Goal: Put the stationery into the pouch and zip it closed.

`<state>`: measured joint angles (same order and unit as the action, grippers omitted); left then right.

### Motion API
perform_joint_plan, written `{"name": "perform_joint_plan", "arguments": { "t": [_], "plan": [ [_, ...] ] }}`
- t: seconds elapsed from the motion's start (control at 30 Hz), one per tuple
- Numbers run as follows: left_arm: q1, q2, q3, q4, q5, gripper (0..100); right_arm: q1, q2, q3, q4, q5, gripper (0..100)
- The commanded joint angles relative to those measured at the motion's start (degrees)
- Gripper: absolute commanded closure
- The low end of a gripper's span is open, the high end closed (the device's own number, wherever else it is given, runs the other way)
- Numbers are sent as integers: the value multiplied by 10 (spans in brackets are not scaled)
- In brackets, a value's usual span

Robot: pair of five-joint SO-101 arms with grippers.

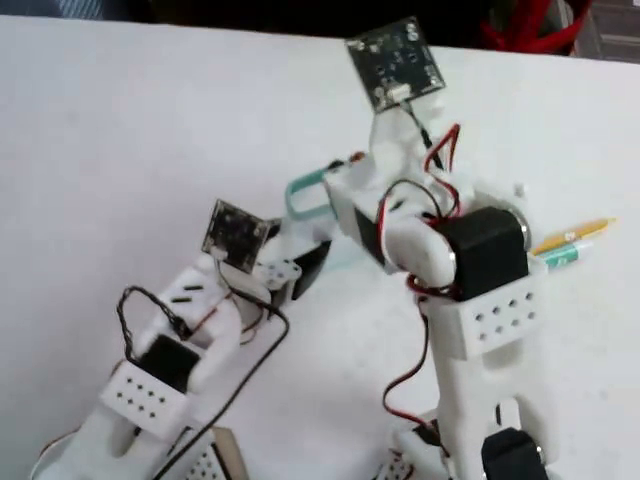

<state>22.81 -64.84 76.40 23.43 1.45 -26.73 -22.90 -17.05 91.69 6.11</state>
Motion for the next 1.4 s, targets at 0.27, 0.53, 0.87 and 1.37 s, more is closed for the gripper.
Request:
{"name": "perform_joint_plan", "arguments": {
  "t": [0.27,0.53,0.87,1.37],
  "plan": [
    [-4,-3,-17,-17,-4,753,-5,-11,6,0,12,981],
    [-4,-3,-18,-12,-7,752,-2,37,6,9,13,981],
    [-2,-4,-35,-1,-7,752,-6,100,0,14,42,981],
    [49,-13,-70,41,-7,753,-68,145,-22,4,178,981]
  ]
}}
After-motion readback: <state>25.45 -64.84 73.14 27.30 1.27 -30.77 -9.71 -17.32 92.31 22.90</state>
